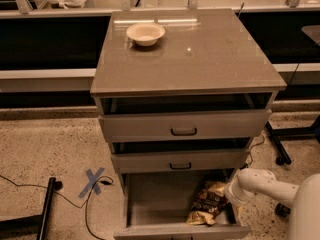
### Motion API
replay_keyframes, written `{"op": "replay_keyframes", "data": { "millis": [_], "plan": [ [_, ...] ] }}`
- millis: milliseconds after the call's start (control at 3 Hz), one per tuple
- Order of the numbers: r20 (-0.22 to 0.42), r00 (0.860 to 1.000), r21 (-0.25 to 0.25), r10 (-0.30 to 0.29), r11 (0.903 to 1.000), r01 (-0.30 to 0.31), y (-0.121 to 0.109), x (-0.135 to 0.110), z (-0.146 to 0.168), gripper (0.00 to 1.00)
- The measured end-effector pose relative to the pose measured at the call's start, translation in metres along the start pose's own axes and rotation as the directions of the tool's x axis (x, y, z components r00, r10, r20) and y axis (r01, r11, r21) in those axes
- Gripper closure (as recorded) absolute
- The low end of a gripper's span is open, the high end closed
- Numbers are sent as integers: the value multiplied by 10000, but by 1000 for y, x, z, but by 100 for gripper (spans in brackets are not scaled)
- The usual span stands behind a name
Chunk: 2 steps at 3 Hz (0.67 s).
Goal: Pick brown chip bag from bottom drawer and place on counter
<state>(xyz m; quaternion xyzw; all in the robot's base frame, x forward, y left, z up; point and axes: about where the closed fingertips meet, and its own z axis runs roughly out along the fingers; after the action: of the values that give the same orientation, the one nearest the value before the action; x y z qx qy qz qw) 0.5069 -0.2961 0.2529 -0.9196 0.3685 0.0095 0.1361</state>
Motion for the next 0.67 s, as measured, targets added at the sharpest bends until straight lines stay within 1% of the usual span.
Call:
{"op": "replay_keyframes", "data": {
  "millis": [667],
  "plan": [
    [803, 9968, 27, 16, 10000, -18, -9, 5, 61, 27]
  ]
}}
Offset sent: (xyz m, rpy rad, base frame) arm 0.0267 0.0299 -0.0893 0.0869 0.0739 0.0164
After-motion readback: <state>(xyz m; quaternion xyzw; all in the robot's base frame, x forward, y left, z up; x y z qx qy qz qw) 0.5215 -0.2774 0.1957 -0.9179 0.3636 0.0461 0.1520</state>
